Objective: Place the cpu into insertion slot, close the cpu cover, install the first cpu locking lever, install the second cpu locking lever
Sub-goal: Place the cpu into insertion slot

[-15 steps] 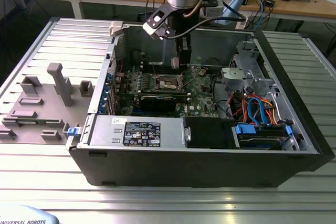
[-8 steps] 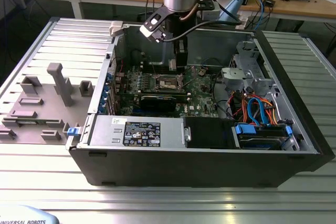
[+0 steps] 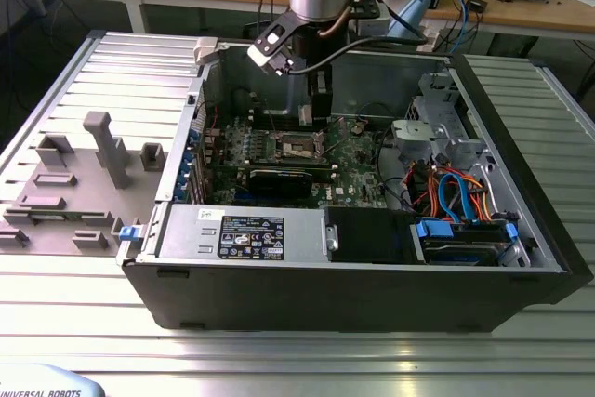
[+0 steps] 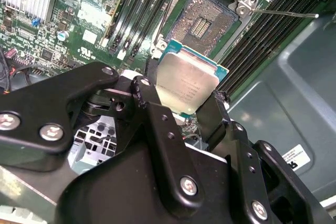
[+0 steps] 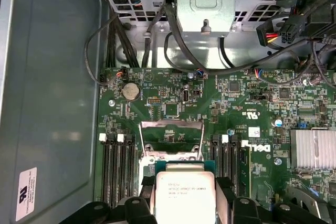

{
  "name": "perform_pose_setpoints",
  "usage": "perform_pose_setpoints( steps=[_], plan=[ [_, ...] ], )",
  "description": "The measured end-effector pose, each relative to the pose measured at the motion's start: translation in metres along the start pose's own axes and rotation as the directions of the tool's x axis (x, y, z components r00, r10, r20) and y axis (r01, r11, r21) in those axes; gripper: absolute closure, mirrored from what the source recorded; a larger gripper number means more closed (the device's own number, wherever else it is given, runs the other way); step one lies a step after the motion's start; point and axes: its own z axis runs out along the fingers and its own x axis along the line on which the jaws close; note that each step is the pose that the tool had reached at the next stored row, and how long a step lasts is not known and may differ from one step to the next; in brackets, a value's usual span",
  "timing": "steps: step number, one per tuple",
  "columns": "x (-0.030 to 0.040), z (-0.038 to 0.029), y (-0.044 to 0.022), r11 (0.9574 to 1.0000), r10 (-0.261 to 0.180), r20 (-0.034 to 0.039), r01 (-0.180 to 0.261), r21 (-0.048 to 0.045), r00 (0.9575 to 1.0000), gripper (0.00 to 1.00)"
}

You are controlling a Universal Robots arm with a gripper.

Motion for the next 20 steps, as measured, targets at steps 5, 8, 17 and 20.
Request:
perform_pose_setpoints(
  steps=[5, 8, 17, 20],
  plan=[
    [0.0001, 0.0005, -0.0051, 1.0, 0.002, 0.0, -0.002, -0.0002, 1.0, 0.46],
    [0.0001, 0.0028, -0.0075, 1.0, 0.002, 0.0001, -0.002, -0.0001, 1.0, 0.46],
    [0.0005, 0.0156, -0.0116, 0.9999, 0.012, 0.0012, -0.012, -0.0002, 0.9999, 0.46],
    [0.0009, 0.0223, -0.0152, 0.9999, 0.015, 0.0016, -0.015, -0.0003, 0.9999, 0.46]
  ],
)
